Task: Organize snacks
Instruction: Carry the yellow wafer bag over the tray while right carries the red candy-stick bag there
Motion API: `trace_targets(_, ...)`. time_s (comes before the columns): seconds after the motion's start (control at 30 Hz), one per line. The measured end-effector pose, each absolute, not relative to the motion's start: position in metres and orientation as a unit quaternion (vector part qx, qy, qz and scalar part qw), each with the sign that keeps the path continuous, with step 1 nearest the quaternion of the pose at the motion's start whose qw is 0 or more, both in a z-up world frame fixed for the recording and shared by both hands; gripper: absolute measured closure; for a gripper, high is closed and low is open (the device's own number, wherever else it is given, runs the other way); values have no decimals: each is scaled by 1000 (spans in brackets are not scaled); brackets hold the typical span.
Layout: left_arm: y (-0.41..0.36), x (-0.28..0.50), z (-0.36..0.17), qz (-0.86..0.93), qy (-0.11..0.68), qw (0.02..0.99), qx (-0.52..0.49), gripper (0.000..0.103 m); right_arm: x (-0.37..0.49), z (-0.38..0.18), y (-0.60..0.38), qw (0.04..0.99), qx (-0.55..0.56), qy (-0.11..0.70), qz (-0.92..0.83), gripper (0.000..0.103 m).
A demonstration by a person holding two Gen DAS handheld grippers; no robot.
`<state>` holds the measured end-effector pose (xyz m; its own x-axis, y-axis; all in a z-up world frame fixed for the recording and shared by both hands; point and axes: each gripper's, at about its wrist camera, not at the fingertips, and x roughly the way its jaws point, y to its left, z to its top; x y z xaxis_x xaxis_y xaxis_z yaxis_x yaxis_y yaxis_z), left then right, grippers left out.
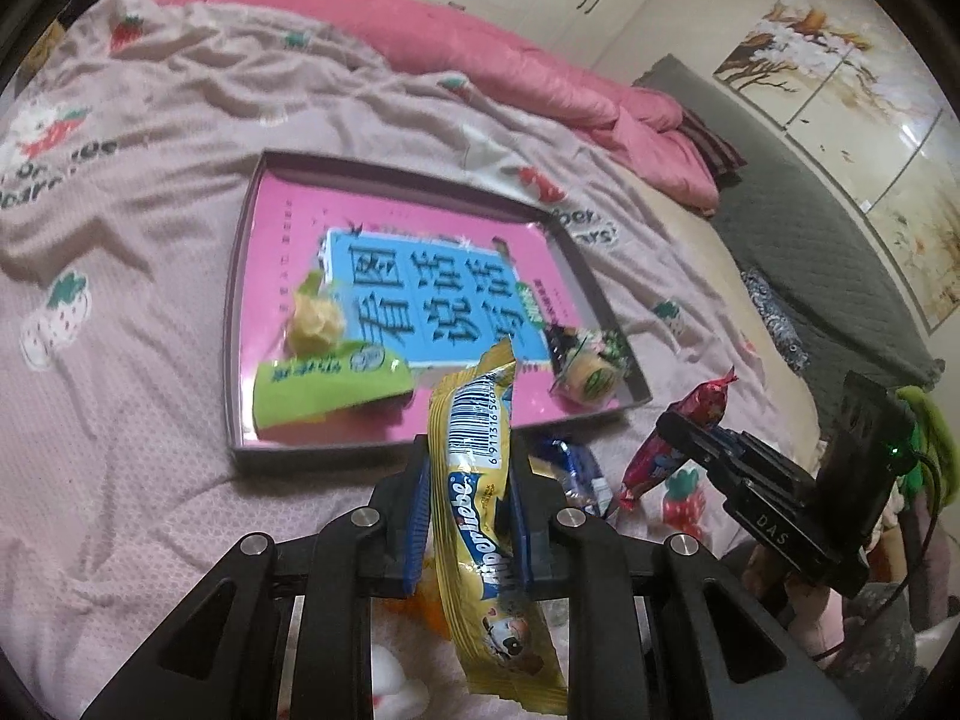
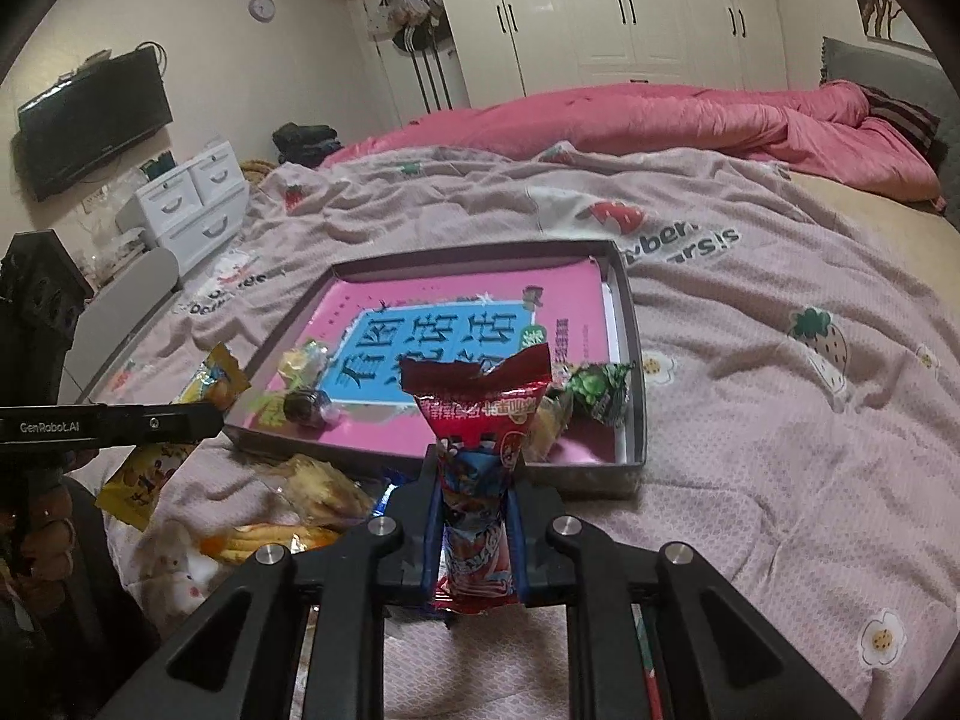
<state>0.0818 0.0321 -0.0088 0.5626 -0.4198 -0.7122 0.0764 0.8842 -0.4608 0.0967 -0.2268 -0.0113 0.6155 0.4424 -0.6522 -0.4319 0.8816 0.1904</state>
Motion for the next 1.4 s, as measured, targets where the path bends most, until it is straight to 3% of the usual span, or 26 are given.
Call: trace_targets(1.4, 32, 100, 29, -131, 358, 905, -188, 80, 113, 17, -245, 921, 57, 303, 240, 85)
